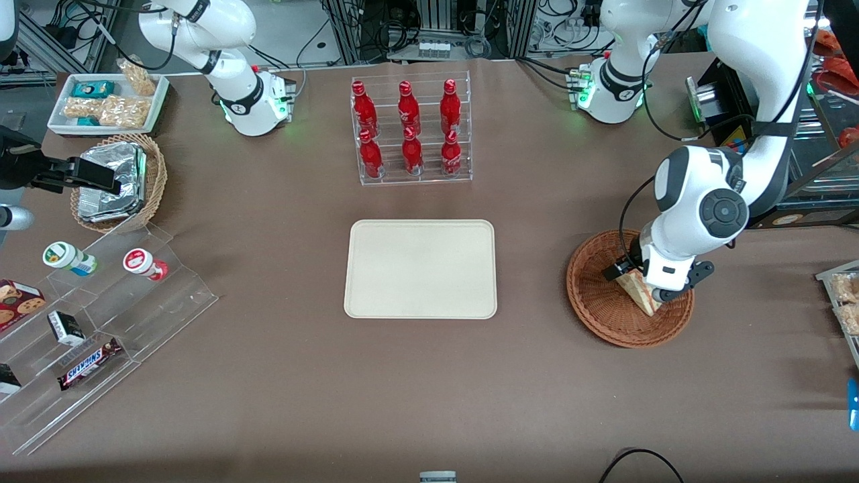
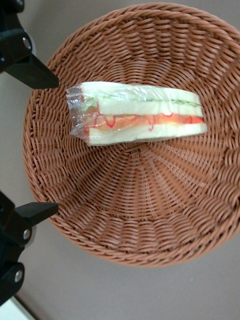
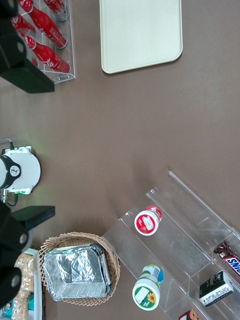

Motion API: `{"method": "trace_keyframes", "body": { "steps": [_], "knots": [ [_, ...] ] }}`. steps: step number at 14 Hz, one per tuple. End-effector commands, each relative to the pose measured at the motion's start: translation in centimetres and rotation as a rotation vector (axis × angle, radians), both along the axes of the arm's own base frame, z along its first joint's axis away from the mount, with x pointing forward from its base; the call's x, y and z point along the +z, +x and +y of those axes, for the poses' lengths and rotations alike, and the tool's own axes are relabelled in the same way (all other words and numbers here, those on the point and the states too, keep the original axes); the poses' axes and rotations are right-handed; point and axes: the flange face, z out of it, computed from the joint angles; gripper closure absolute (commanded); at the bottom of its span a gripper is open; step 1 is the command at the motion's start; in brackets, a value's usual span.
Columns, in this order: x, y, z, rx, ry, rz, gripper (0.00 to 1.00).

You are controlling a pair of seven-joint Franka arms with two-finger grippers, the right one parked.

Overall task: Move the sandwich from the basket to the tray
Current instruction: 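Lower the left gripper around the sandwich and close it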

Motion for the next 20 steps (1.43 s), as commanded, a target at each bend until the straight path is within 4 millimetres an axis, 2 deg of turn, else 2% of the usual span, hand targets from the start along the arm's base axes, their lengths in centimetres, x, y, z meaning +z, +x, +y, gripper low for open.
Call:
{"method": "trace_keyframes", "body": {
  "steps": [1,6,10,13,15,16,17,18,19,20],
  "knots": [
    [-0.2,0.0,1.7,0.068,0.01,-0.001,0.0],
    [-2.3,0.4,3.2,0.086,0.014,0.024,0.0],
    [-3.3,1.2,3.1,0.101,0.005,0.01,0.0],
    [-4.7,1.5,3.3,0.104,-0.002,-0.005,0.0],
    [-5.7,2.1,4.7,0.121,0.004,0.001,0.02],
    [-5.8,2.2,4.7,0.124,0.004,0.001,0.14],
    [-5.8,2.1,4.7,0.122,0.004,0.006,0.39],
    [-5.6,2.2,4.8,0.125,0.007,0.004,0.56],
    [-5.5,2.2,4.8,0.131,0.006,0.003,0.69],
    [-5.3,2.2,4.7,0.129,0.007,0.001,0.76]
  ]
}}
